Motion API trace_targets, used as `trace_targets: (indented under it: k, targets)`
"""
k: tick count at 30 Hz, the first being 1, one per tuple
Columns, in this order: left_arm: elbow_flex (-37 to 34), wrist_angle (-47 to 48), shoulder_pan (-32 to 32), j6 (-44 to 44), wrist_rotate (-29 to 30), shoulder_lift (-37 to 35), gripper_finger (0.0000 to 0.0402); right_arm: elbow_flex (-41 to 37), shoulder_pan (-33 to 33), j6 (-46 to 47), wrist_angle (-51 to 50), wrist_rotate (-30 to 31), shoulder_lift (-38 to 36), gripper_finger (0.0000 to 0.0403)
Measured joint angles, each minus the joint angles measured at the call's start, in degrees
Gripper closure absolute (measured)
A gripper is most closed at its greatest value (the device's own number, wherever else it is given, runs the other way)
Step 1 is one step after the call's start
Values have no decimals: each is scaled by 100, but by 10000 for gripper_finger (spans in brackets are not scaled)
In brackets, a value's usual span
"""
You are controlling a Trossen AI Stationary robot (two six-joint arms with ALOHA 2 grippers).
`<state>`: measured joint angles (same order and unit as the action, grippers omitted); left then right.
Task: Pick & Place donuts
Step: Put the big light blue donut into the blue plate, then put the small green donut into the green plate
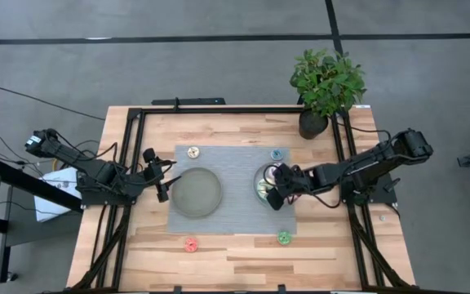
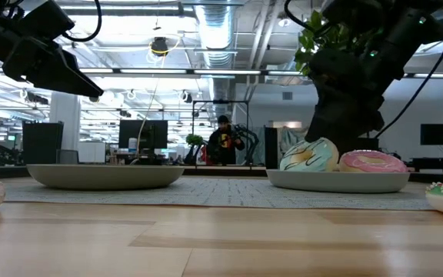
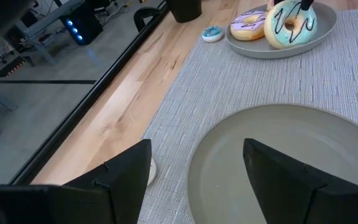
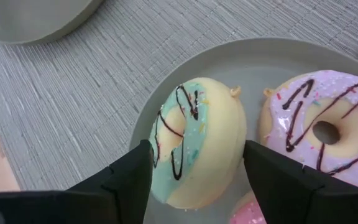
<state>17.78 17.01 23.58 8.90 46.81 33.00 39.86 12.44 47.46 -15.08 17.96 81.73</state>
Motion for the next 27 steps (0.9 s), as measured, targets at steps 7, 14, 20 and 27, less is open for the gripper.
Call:
trace_targets:
  k: [7,14,20,27]
  targets:
    - [0,-2,-1,5,0,0,154,19,226,-44,-141,239,0,165]
    - [0,-2,-1,3,2,0,154,569,390,-54,-1148,629,0,165]
    - [0,0,-1,1,0,1,154,1006,543,-54,-1820,1004,0,165]
    - [0,0,2,-3,-71,1,154,1351,764,-279,-2118,1087,0,165]
